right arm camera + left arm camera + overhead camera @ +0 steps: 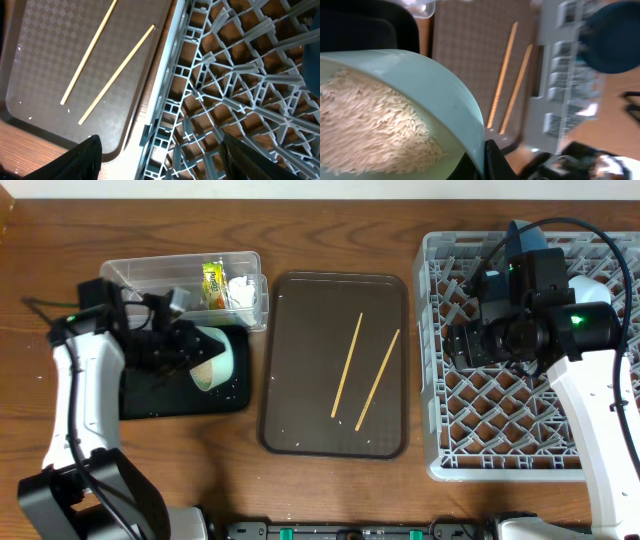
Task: Sort waste into correct bins and load items into the dishwasher rack
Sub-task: 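Tilt the mint bowl with the left gripper to pour rice onto the black tray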
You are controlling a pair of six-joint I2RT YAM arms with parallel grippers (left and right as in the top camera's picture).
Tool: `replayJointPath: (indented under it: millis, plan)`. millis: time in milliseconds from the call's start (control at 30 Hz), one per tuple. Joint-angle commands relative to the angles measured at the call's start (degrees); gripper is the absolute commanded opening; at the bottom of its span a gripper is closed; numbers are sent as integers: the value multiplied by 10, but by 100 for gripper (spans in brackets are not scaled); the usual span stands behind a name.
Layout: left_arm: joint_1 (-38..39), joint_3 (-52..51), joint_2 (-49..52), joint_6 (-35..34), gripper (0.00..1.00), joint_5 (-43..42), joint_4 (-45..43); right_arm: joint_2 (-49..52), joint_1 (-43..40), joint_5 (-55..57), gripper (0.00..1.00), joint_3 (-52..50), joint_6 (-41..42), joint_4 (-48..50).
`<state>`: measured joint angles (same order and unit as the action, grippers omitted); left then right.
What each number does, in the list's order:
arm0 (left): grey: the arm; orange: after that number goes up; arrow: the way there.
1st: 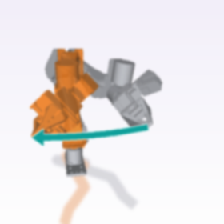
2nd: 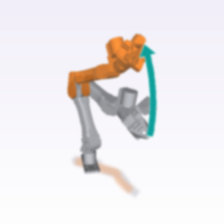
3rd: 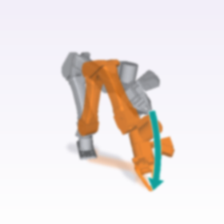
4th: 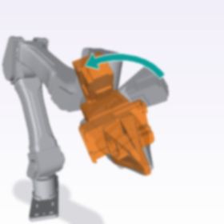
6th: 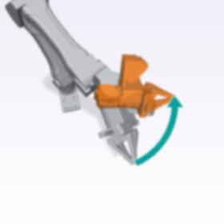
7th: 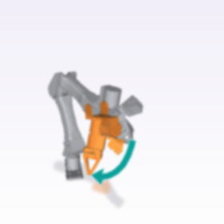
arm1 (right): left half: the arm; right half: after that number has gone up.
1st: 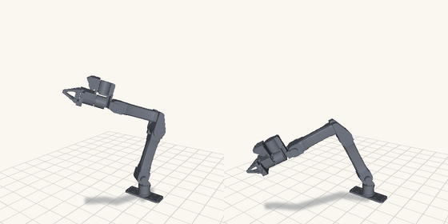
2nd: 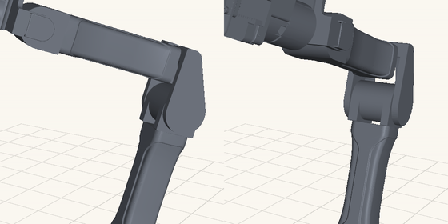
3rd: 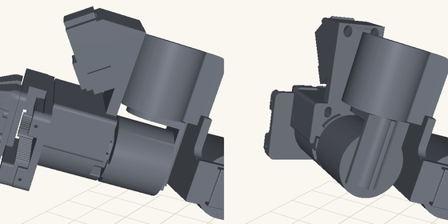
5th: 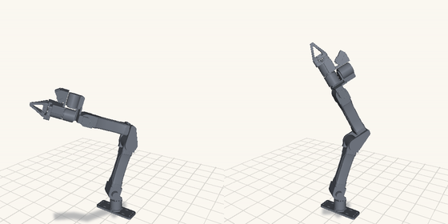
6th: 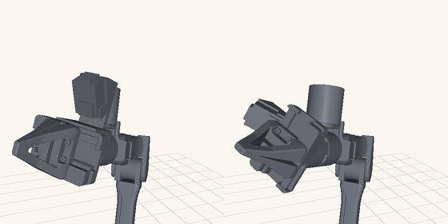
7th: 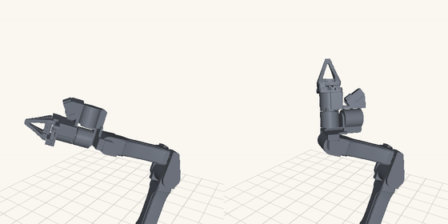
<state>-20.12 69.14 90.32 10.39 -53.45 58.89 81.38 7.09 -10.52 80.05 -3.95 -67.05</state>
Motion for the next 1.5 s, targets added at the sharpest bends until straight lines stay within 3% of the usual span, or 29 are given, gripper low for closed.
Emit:
replayJointPath:
  millis: [0, 400, 667, 1467]
  plan:
    - [-46, -24, -4, 46, 6, -122, -11, 4, -3, -2, 74, -3, 5, -1]
    - [-117, -99, 33, 46, 6, -196, -102, 4, -3, -2, 73, -3, 5, -1]
    - [-119, -99, 118, 45, 6, -366, -106, 4, -3, 0, 72, -3, 5, -7]
    - [-165, -99, 145, -64, 6, -367, -113, 4, -3, 0, 73, -3, 4, -9]
